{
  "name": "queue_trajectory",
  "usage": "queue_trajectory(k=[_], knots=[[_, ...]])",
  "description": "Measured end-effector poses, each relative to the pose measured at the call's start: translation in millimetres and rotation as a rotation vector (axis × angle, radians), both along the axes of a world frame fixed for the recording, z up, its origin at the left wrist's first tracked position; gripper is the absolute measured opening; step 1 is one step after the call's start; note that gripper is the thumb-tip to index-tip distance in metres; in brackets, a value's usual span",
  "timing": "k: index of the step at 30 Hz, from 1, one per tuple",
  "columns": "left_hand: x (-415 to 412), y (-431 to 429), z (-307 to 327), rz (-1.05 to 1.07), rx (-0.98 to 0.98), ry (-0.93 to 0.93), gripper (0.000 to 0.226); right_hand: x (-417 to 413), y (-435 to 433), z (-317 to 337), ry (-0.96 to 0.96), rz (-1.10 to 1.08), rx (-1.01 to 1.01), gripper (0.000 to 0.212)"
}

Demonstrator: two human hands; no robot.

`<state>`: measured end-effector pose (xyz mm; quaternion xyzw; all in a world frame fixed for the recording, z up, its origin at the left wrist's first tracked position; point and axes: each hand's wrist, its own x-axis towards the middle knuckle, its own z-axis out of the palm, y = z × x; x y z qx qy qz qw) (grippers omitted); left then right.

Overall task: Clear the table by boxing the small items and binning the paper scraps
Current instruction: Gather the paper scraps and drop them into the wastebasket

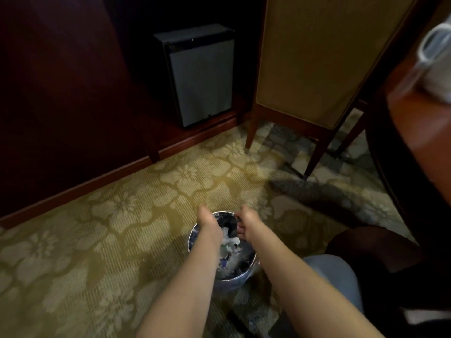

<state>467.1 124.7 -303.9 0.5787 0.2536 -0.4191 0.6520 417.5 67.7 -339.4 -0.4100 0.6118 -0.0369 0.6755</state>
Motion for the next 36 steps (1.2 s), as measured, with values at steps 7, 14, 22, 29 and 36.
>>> queue_trajectory(k=[7, 14, 22, 29, 36], knots=[[-6.8, -7.6, 49.3, -0.031, -0.117, -0.109, 0.039, -13.9, -8.6, 59.3, -0.094, -0.006, -0.111, 0.038], [-12.0, -25.1, 118.5, -0.054, -0.246, -0.232, 0.027, -34.1, -30.3, 146.9, -0.196, 0.028, -0.246, 0.036], [-42.9, -47.2, 196.3, -0.137, -0.421, -0.292, 0.042, -70.2, -43.3, 234.9, -0.337, -0.053, -0.366, 0.026], [-89.1, -61.7, 241.4, -0.226, -0.533, -0.312, 0.041, -128.4, -61.0, 297.0, -0.355, -0.107, -0.482, 0.037], [-157.5, -82.1, 277.2, -0.412, -0.684, -0.307, 0.036, -214.5, -84.3, 325.1, -0.343, -0.318, -0.604, 0.026]])
